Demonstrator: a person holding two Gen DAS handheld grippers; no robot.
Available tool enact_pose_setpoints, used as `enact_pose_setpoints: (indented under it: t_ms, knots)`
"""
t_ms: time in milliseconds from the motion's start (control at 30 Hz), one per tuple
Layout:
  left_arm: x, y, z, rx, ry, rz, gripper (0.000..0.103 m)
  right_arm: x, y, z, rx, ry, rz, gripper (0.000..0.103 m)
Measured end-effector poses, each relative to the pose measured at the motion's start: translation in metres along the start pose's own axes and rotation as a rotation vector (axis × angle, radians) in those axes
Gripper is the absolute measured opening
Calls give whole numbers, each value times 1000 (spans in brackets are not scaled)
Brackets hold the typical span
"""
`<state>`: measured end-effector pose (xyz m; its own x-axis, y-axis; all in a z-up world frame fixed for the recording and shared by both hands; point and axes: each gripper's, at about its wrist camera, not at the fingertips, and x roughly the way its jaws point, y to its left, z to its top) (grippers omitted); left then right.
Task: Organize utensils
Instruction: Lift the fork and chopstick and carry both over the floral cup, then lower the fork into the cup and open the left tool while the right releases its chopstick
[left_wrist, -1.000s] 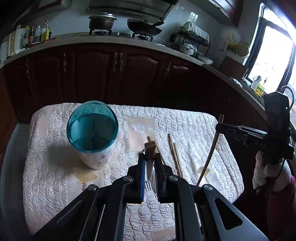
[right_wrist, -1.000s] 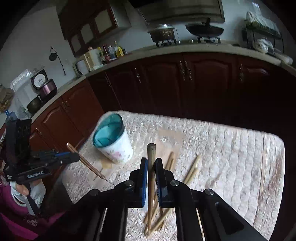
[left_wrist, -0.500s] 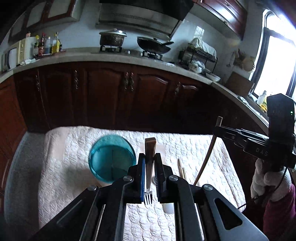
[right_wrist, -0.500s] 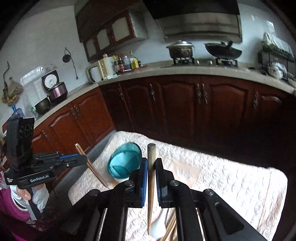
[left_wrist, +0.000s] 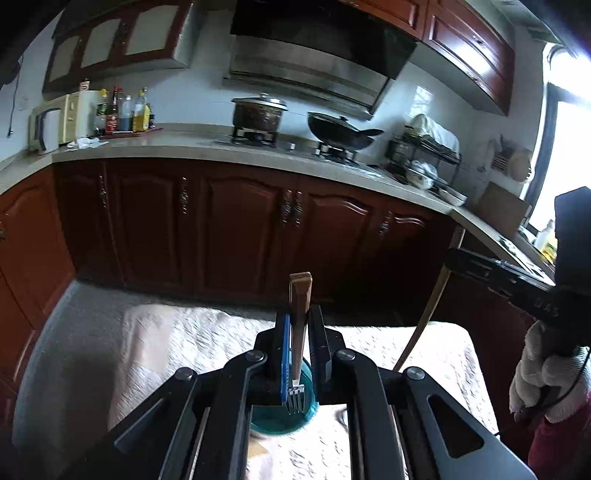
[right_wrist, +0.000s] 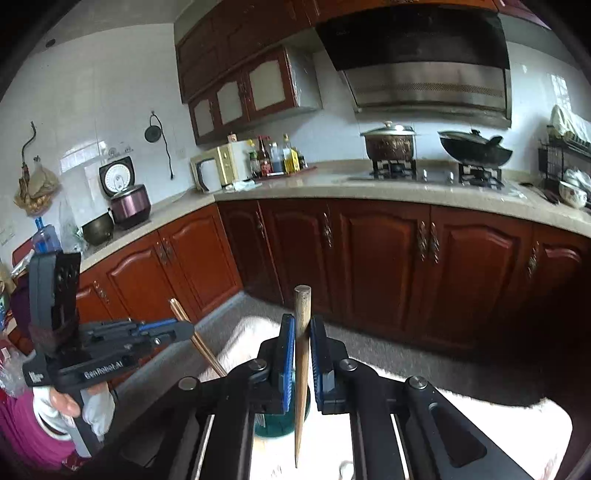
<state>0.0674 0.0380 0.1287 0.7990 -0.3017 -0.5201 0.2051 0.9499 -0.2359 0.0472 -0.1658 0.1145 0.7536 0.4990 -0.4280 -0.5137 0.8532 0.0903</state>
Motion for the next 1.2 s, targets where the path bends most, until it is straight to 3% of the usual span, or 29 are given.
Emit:
enact_pose_setpoints:
  t_ms: [267,433,633,833,933,1200]
  knots:
    - [42,15,-1,12,26,94,10,68,7,17,15,5,-1,10]
    - [69,20,-13,32,57,138,10,115,3,-1,41,49,1,10]
    - [97,26,-27,25,120,132,10,160,-8,-34,62,152,15,10]
    - [112,23,-42,27,160,125,10,179,-18,-62,81,219,28,10]
    - [118,20,-47,31,175,127,10,178,-20,-67,89,212,38,10]
    - [114,17,-49,33,169,130,11,173,-29,-72,151,220,63,21]
